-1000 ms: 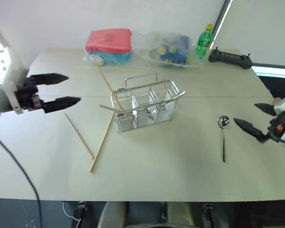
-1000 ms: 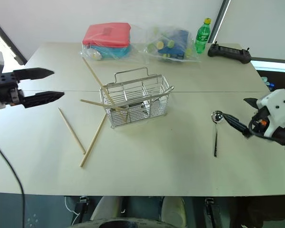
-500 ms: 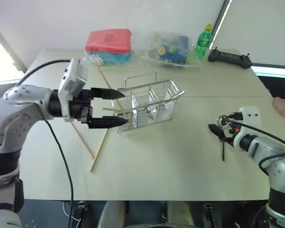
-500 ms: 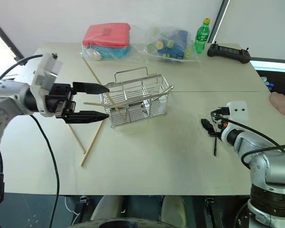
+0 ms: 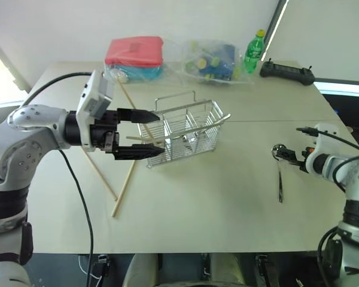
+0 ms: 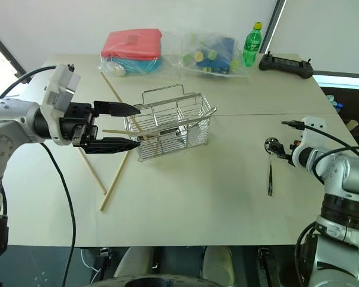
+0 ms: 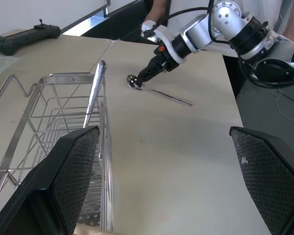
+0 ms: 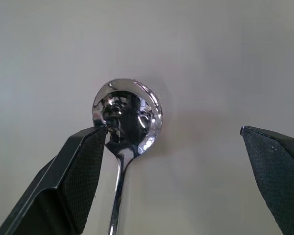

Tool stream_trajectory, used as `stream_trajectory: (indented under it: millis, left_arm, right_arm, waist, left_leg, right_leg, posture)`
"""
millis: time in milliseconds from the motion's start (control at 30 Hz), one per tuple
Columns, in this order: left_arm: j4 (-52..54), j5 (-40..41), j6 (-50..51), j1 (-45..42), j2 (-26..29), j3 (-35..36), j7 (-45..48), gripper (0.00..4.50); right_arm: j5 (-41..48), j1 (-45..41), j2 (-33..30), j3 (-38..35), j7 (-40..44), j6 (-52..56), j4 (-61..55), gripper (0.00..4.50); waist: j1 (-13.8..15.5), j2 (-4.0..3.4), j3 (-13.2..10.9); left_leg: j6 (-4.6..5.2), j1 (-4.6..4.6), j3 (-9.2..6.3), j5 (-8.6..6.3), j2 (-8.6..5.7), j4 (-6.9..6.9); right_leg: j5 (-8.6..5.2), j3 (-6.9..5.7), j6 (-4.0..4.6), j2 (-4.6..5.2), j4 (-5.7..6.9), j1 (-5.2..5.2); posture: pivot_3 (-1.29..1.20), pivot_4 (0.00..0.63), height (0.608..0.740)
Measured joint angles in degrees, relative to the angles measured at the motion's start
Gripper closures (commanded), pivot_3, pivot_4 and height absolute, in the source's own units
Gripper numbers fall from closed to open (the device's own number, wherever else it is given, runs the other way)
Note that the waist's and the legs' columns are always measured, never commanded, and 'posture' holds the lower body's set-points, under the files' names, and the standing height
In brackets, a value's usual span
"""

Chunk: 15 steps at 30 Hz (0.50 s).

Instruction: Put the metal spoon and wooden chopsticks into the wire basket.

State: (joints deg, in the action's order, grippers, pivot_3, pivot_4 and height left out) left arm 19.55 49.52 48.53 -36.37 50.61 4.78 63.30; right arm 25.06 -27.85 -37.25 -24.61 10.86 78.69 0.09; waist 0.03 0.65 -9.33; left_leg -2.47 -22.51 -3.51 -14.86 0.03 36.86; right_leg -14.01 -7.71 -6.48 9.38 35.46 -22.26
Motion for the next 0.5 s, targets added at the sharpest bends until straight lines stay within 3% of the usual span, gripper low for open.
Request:
stream_trajectory:
  millis: [133, 500]
  left_arm:
    - [2.16, 1.09, 1.02, 0.46, 1.56, -0.01, 1.79, 0.0]
    - [2.39, -0.03, 0.43, -0.75, 1.12, -2.09, 3.56, 0.0]
  right_arm:
    - [0.01, -0.32, -0.81, 3.82, 2.5, 2.45, 0.37, 0.04]
    - [-1.8, -2.4, 0.61, 3.44, 1.87, 7.52, 1.03, 0.04]
  waist:
    - [-0.41, 0.0, 0.0]
    - [-0.65, 0.09, 0.05]
  left_leg:
    - [0.04, -0.04, 0.0, -0.03, 0.0, -0.01]
    - [0.05, -0.01, -0.01, -0.03, 0.0, 0.01]
  right_leg:
    - [0.04, 0.0, 0.07, 0.0, -0.04, 0.0]
    - [-0.07, 0.0, -0.12, 0.0, -0.04, 0.03]
  posture:
    - [0.0, 0.15, 0.678]
    - [0.0, 0.15, 0.678]
